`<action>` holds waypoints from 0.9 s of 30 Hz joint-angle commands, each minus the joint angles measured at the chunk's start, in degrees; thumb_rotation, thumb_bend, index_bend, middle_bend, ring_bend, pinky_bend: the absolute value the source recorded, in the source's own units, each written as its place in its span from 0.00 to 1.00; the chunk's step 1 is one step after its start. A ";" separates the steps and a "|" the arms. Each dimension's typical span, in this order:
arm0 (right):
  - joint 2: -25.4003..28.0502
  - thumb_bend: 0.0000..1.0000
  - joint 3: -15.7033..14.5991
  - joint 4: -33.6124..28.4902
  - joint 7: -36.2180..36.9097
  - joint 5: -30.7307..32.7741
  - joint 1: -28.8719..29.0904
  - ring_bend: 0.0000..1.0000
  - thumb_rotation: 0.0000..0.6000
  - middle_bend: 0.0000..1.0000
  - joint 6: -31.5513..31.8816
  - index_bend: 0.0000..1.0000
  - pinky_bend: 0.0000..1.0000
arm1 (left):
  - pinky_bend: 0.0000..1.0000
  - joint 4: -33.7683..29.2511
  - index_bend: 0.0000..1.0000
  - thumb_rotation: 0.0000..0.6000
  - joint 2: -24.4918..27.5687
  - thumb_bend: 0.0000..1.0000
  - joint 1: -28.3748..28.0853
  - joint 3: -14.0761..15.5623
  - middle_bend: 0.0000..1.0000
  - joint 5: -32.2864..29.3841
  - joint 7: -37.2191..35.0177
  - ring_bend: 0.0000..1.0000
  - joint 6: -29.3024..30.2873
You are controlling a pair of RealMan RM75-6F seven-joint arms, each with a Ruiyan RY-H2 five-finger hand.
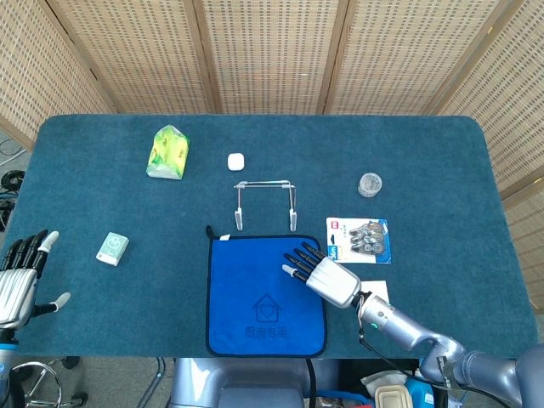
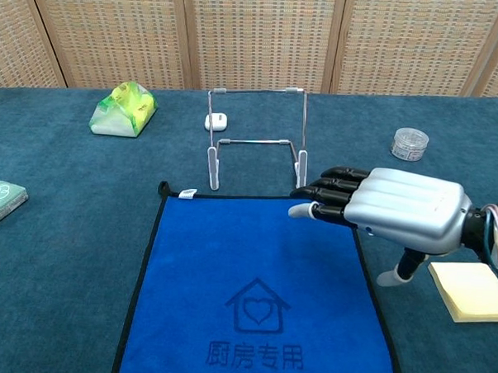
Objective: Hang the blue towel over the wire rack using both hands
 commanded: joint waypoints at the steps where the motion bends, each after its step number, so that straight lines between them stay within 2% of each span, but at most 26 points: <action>1: -0.23 0.00 -0.31 0.30 0.05 0.23 0.22 0.00 1.00 0.00 0.05 0.00 0.00 | 0.00 -0.04 0.00 1.00 -0.02 0.19 0.01 0.01 0.00 -0.01 0.08 0.00 0.06; 27: -2.01 0.00 -3.95 4.41 -1.55 0.56 1.57 0.00 1.00 0.00 0.88 0.00 0.00 | 0.00 0.05 0.00 1.00 0.06 0.19 0.07 -0.06 0.00 -0.58 -0.22 0.00 0.09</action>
